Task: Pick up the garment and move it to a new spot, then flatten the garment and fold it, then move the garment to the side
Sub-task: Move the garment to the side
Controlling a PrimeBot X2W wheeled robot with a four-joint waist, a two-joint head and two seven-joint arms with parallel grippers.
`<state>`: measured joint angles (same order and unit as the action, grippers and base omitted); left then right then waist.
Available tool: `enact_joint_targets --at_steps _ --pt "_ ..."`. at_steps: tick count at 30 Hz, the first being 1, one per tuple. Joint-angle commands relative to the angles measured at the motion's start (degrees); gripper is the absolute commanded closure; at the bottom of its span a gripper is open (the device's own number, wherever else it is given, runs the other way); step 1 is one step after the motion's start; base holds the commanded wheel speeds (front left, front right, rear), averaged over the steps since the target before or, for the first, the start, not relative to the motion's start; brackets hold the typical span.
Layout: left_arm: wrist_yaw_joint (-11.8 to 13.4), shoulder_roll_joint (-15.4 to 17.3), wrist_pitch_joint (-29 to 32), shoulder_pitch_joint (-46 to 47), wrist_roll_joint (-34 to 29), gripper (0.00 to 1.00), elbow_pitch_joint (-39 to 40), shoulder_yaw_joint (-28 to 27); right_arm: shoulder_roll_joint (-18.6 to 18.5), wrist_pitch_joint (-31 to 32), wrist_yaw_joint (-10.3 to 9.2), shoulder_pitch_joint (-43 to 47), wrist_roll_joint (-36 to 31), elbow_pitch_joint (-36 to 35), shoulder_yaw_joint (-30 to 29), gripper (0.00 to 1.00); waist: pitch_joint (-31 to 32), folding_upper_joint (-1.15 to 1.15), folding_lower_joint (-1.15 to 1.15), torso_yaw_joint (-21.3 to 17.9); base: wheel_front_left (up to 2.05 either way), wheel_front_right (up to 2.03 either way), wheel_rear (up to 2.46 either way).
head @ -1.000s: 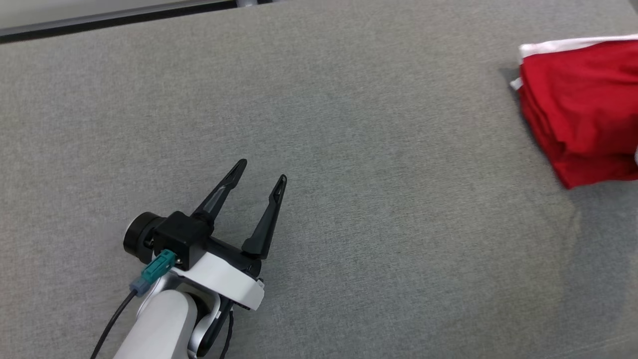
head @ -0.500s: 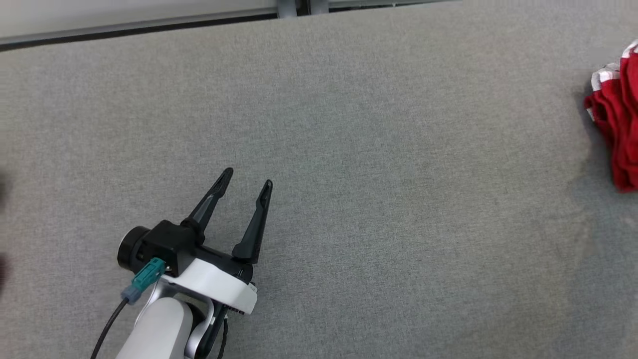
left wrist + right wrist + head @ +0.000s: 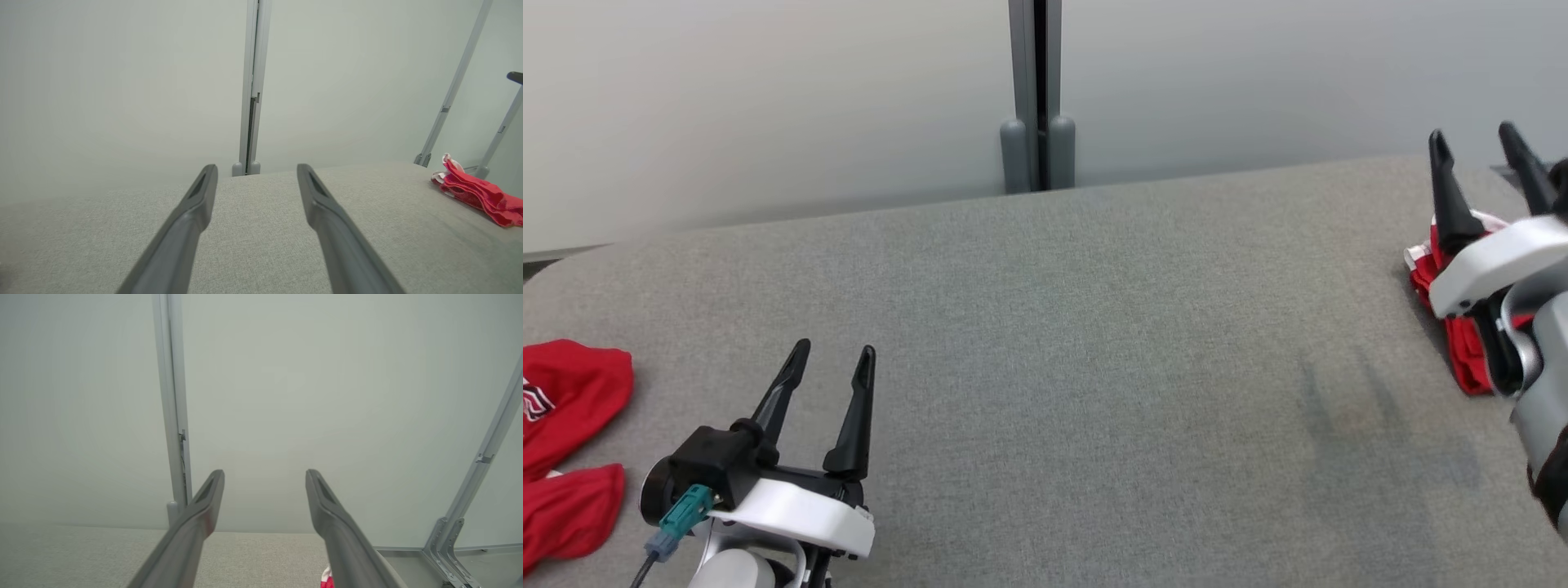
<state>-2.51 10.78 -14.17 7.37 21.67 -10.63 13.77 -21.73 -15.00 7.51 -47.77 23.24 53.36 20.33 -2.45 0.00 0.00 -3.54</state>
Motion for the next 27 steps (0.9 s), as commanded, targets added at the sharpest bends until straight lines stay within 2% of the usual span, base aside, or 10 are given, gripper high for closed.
enact_joint_targets --at_steps 1,9,13,19,27 --pt "0.67 0.50 -0.24 -0.82 0.44 0.00 0.82 -0.76 0.70 -0.18 -0.04 4.47 0.07 -3.28 -1.57 0.00 4.15 0.00 0.00 1.33 0.00 0.00 0.00" --pt "3.26 2.49 -0.22 -4.23 0.77 0.00 2.56 -3.43 4.58 -0.17 -0.03 21.96 -4.16 -19.28 -8.47 0.00 6.85 0.00 0.00 3.65 0.00 0.00 0.00" --pt "4.65 2.25 -0.47 -6.28 0.17 0.00 2.04 -3.86 6.19 -0.17 -0.03 28.86 -4.65 -24.67 -9.23 0.00 7.37 0.00 0.00 4.39 0.00 0.00 0.00" --pt "6.19 1.38 -0.86 -8.77 -0.18 0.00 0.87 -4.74 8.53 -0.17 -0.03 36.79 -5.44 -29.41 -11.84 0.00 7.76 0.00 0.00 4.93 0.00 0.00 0.00" --pt "6.36 -0.27 -1.03 -10.50 -1.06 0.00 0.66 -5.14 10.64 -0.17 -0.03 40.68 -7.14 -31.21 -12.71 0.00 7.81 0.00 0.00 4.98 0.00 0.00 0.00"
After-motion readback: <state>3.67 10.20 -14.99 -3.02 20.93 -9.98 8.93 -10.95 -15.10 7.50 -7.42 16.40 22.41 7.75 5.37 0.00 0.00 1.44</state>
